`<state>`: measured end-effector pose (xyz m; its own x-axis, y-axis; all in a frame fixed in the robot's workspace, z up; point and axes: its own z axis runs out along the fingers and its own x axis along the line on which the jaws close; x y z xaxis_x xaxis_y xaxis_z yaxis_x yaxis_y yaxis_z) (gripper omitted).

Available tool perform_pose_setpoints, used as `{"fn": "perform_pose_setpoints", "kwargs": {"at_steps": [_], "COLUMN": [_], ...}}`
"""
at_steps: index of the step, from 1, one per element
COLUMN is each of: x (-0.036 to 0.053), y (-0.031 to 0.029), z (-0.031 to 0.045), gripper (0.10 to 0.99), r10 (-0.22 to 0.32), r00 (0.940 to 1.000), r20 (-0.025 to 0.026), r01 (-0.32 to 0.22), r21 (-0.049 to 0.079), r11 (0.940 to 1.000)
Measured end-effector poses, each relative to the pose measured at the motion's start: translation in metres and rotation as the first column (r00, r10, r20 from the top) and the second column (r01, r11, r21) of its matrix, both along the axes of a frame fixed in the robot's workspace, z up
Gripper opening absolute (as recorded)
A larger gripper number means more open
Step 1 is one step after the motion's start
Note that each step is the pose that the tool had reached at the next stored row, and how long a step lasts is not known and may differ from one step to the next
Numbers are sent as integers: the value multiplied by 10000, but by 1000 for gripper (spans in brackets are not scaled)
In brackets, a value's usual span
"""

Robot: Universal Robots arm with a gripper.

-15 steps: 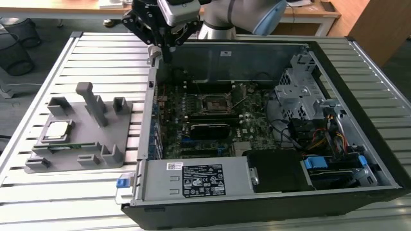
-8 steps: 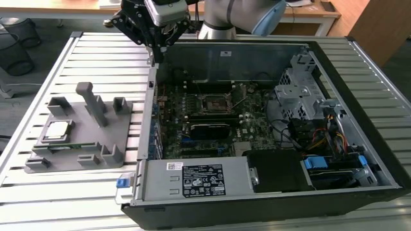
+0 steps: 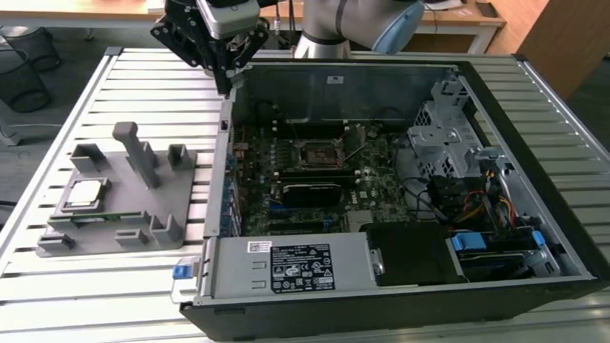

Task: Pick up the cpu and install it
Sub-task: 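Reach for the cpu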

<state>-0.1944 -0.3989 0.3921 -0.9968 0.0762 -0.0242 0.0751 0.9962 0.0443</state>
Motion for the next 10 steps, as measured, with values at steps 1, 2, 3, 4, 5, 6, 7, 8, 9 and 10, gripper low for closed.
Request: {"fn": "perform_pose_setpoints", "kwargs": {"at_steps": [1, 2, 3, 4, 5, 6, 7, 8, 9, 10], "x": [-15, -30, -44, -60, -77, -93, -108, -125, -140, -154], "y": [0, 0, 0, 0, 0, 0, 0, 0, 0, 0], "z": [-1, -1, -2, -2, -3, -3, -4, -4, -5, -6], "gripper": [106, 106, 106, 106, 106, 106, 106, 106, 106, 106], "r10": [0, 0, 1, 1, 0, -1, 0, -1, 0, 0], "r00": [10000, 10000, 10000, 10000, 10000, 10000, 10000, 10000, 10000, 10000], "r20": [0, 1, 0, 0, 0, -1, 0, -1, -1, 0], "r01": [0, 0, -1, -1, 0, 1, 0, 1, 0, 0], "r21": [0, 1, 0, 0, 0, 0, 0, 0, 0, 0], "r11": [10000, 10000, 10000, 10000, 10000, 10000, 10000, 10000, 10000, 10000]}}
